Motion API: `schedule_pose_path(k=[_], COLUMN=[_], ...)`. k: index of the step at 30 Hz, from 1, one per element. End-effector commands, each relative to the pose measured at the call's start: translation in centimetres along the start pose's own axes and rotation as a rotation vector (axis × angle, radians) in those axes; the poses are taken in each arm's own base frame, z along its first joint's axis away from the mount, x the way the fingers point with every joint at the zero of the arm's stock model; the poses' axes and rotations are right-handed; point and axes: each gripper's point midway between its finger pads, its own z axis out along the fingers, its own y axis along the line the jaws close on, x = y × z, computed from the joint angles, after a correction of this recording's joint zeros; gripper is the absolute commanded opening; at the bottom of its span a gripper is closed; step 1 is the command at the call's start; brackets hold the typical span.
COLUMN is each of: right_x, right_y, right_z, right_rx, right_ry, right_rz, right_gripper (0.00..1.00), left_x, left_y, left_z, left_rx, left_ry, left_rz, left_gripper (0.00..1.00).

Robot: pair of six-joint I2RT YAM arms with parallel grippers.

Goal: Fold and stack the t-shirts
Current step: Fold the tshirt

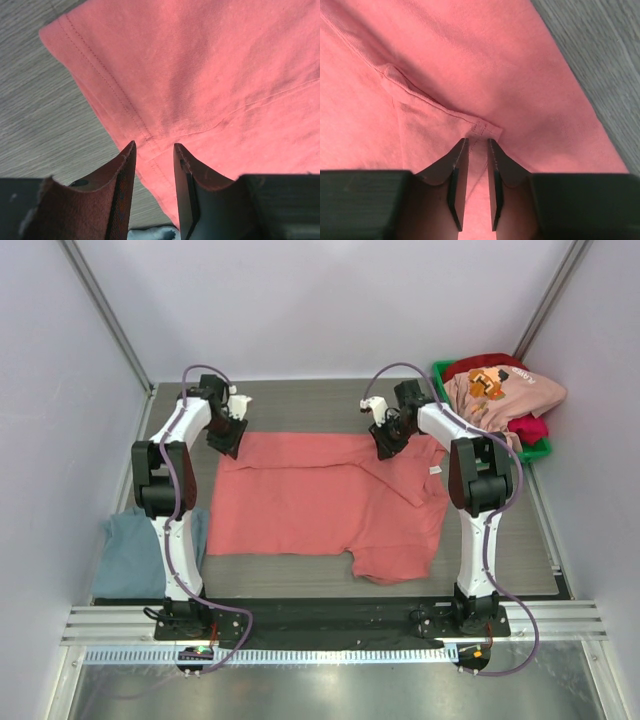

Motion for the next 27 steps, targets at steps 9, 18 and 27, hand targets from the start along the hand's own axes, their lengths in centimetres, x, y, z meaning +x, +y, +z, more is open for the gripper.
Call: schedule_pose_path(k=[9, 18, 27], right_x=[-2.1, -2.4, -3.4], right_y=[0.7, 1.4, -0.2], right_z=[-1.0, -2.6, -1.5], right_rx=[-0.035, 0.02, 0.056], right_ry=[-0.056, -0.063, -0.077], right_rz=[-0.03, -0.07, -0.086], right_gripper=[0.01, 0.22, 0.28], left_x=[-0.1, -0.7, 0.4], left_y=[0.4, 0.3, 0.0], left_z=[-1.4, -2.3, -3.1], left_rx=[-0.034, -0.035, -0.047], left_ry=[-0.017, -0.05, -0.043], left_rz=[0.006, 0.004, 0.016], left_gripper=[0.37, 0.37, 0.37])
